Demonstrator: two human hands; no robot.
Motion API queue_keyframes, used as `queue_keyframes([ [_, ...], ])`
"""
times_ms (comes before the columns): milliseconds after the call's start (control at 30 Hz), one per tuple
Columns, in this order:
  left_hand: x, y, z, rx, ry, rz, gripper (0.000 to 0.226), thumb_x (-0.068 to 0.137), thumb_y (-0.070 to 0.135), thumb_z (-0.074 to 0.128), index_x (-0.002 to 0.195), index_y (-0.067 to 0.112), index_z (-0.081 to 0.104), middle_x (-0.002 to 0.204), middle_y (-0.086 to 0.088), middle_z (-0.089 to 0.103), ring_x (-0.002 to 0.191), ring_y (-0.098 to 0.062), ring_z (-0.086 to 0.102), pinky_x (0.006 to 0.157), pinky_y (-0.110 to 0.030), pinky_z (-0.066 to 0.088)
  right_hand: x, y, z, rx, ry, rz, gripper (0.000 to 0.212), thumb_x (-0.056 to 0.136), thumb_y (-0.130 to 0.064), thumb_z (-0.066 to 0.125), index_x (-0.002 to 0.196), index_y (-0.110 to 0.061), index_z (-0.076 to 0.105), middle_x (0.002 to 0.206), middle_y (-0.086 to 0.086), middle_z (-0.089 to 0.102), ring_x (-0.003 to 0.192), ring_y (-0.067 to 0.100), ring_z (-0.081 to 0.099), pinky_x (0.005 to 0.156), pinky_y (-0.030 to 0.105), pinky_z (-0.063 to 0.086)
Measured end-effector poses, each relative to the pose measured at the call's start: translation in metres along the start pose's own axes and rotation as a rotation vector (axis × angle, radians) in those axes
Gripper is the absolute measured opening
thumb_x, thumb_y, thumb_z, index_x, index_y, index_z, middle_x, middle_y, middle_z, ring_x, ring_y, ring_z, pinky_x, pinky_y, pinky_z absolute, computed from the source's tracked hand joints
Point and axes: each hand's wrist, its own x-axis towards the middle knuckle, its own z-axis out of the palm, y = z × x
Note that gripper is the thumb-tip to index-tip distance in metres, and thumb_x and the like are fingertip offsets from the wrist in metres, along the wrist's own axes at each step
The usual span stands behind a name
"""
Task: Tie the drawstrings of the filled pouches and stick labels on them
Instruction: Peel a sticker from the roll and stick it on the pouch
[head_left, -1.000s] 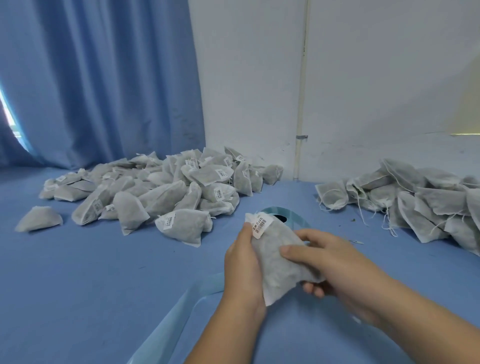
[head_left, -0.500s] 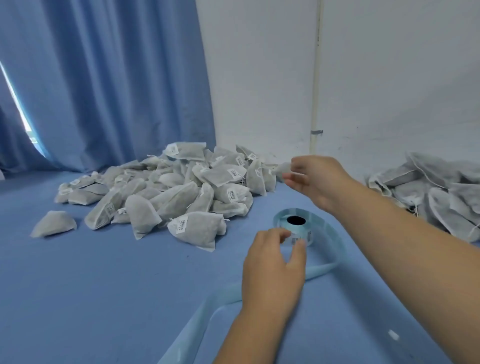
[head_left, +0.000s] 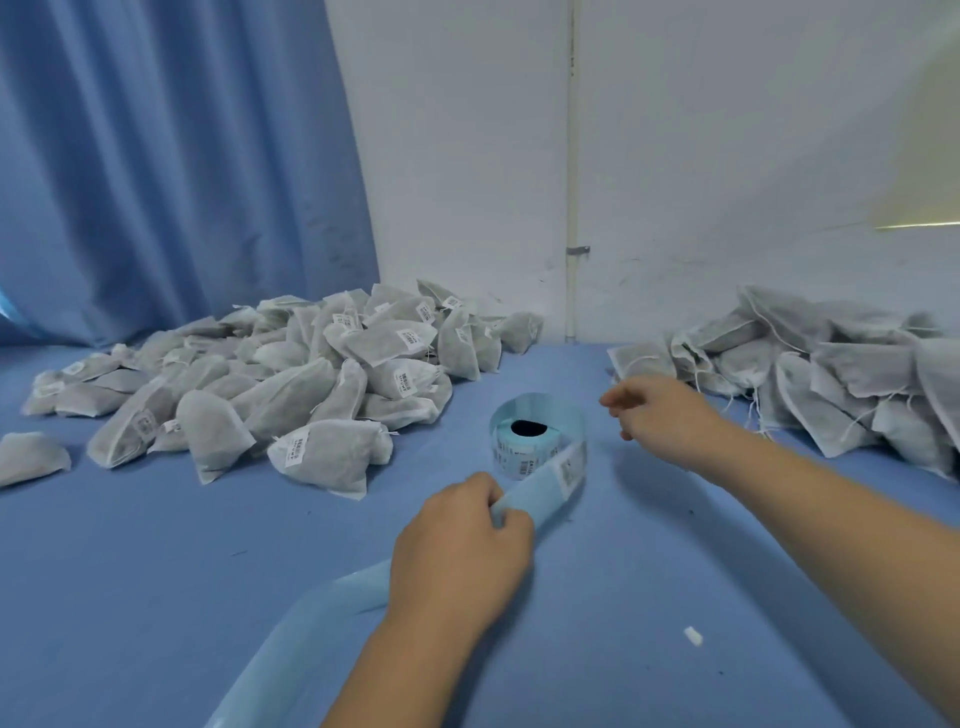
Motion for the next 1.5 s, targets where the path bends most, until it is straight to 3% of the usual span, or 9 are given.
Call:
queue_keyframes([
  [133, -0.001, 0.000, 0.000, 0.069, -0.003, 0.041, 0.014, 0.089, 0.034, 0.048, 0.081, 0.023, 0.052, 0.081, 0.006, 0.059, 0.081, -0.016, 0.056, 0.071, -0.033, 0.046, 0.009, -0.015, 0.009, -0.093, 0.028, -0.089, 0.022, 0.095, -0.023, 0.050, 0.111, -0.020, 0.064, 0.111, 0.000, 0.065, 0.093, 0.018, 0.063, 0.077, 0.027, 0.044],
  [333, 0.002, 0.003, 0.008, 0.196, 0.037, 0.155, 0.017, 0.093, 0.034, 0.043, 0.084, 0.022, 0.051, 0.084, 0.006, 0.055, 0.084, -0.020, 0.054, 0.071, -0.034, 0.040, 0.030, -0.040, 0.028, -0.341, -0.051, -0.161, 0.051, 0.090, -0.046, 0.059, 0.133, -0.020, 0.052, 0.129, 0.002, 0.057, 0.116, 0.020, 0.054, 0.089, 0.032, 0.043],
  [533, 0.006, 0.000, 0.012, 0.201, 0.068, 0.213, 0.015, 0.096, 0.035, 0.040, 0.084, 0.026, 0.046, 0.083, 0.007, 0.048, 0.084, -0.021, 0.053, 0.070, -0.033, 0.036, 0.053, -0.063, 0.052, -0.551, -0.090, -0.257, 0.015, 0.092, -0.031, 0.061, 0.093, -0.021, 0.072, 0.098, 0.000, 0.068, 0.088, 0.021, 0.062, 0.070, 0.033, 0.050],
  [633, 0.008, -0.001, 0.013, 0.207, 0.112, 0.206, 0.015, 0.096, 0.034, 0.039, 0.083, 0.027, 0.044, 0.082, 0.007, 0.045, 0.082, -0.021, 0.051, 0.068, -0.033, 0.032, 0.066, -0.073, 0.059, -0.581, -0.053, -0.317, 0.015, 0.091, -0.029, 0.062, 0.094, -0.021, 0.073, 0.088, -0.001, 0.066, 0.083, 0.021, 0.061, 0.062, 0.029, 0.042],
  [833, 0.008, 0.001, 0.016, 0.196, 0.157, 0.205, 0.014, 0.095, 0.028, 0.043, 0.082, 0.025, 0.043, 0.087, 0.001, 0.055, 0.080, -0.026, 0.053, 0.068, -0.034, 0.030, 0.092, -0.073, 0.067, -0.768, -0.034, -0.364, 0.016, 0.091, -0.025, 0.059, 0.095, -0.019, 0.073, 0.093, 0.003, 0.068, 0.082, 0.024, 0.063, 0.057, 0.026, 0.037],
  [1133, 0.009, 0.004, 0.016, 0.232, 0.145, 0.219, 0.016, 0.095, 0.027, 0.041, 0.080, 0.025, 0.037, 0.078, 0.004, 0.039, 0.072, -0.021, 0.039, 0.065, -0.033, 0.025, 0.105, -0.052, 0.058, -0.952, -0.175, -0.366, 0.018, 0.090, -0.025, 0.057, 0.100, -0.022, 0.072, 0.104, 0.001, 0.068, 0.097, 0.022, 0.062, 0.072, 0.033, 0.051],
  [1300, 0.005, 0.010, 0.013, 0.360, 0.148, 0.296, 0.046, 0.049, 0.027, 0.084, 0.052, 0.027, 0.038, 0.046, 0.008, 0.045, 0.036, -0.014, 0.044, 0.045, -0.025, 0.021, 0.109, -0.052, 0.045, -1.086, -0.269, -0.363, 0.021, 0.089, -0.018, 0.058, 0.106, -0.020, 0.070, 0.112, 0.002, 0.064, 0.102, 0.023, 0.061, 0.080, 0.035, 0.052],
  [1400, 0.002, 0.010, 0.012, 0.366, 0.120, 0.310, 0.042, 0.042, 0.030, 0.088, 0.048, 0.026, 0.047, 0.045, 0.009, 0.045, 0.034, -0.013, 0.044, 0.044, -0.022, 0.020, 0.108, -0.049, 0.039, -1.059, -0.370, -0.273, 0.030, 0.086, -0.016, 0.064, 0.116, -0.021, 0.064, 0.109, 0.000, 0.062, 0.090, 0.016, 0.059, 0.071, 0.028, 0.048],
  [1500, -0.001, 0.012, 0.013, 0.335, 0.040, 0.309, 0.050, 0.048, 0.032, 0.085, 0.054, 0.025, 0.036, 0.047, 0.008, 0.045, 0.036, -0.013, 0.044, 0.042, -0.022, 0.011, 0.104, -0.043, 0.037, -0.920, -0.469, -0.118, 0.041, 0.082, -0.013, 0.067, 0.122, -0.016, 0.058, 0.079, 0.000, 0.064, 0.065, 0.012, 0.064, 0.052, 0.021, 0.046],
])
